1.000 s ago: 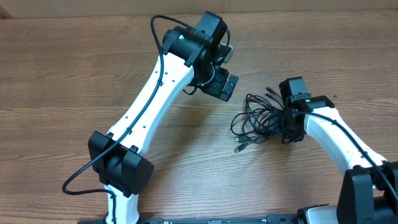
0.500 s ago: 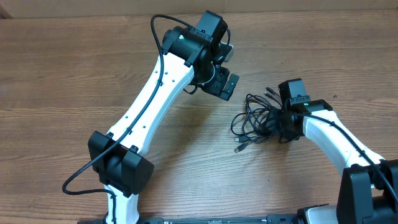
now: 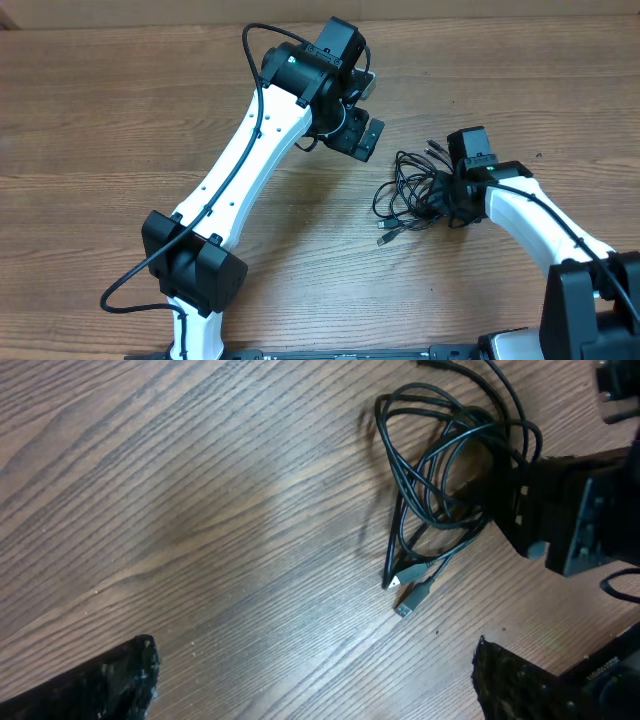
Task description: Untangle cables
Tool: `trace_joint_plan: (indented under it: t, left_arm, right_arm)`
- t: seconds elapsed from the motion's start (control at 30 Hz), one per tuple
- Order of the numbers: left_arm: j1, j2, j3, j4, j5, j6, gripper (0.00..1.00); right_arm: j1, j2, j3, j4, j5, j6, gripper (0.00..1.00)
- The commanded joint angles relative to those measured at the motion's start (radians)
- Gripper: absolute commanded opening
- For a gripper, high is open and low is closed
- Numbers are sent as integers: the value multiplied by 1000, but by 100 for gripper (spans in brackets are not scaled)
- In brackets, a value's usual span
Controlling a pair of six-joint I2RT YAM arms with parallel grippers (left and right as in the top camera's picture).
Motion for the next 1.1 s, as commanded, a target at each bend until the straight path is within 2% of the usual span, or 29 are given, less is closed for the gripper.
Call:
trace_joint_plan:
  t: [0.0,0.23,0.33,0.37,0.47,0.5,0.7,0.83,1.07]
  left_arm:
    - [3,-2,10,-4,-4,0,100]
    - [3,-2,10,-11,-2,0,100]
    - [3,-2,10,-10,-2,0,100]
    - [3,-2,10,-10,-2,0,100]
    - [3,-2,10,-10,-2,0,100]
    - [3,-2,10,-10,-2,0,100]
    - [3,-2,10,-10,-2,0,100]
    - [3,-2,10,-10,2,-2,100]
    - [3,-2,10,-10,93,-12,100]
  right_arm:
    - [1,63,-6,24,17,-9,49]
    - [1,126,-6,54,16,-22,46]
    - [1,126,-5,55,16,-22,36]
    - [1,126,-5,55,16,-22,25]
    - [1,126,0,44,10,-22,6]
    - [1,123,9,26,4,-22,4]
    - [1,47,69,-57,-60,-64,4]
    - [1,-77,135,-102,-230,-136,4]
    - [1,-198,200,-87,-452,-135,4]
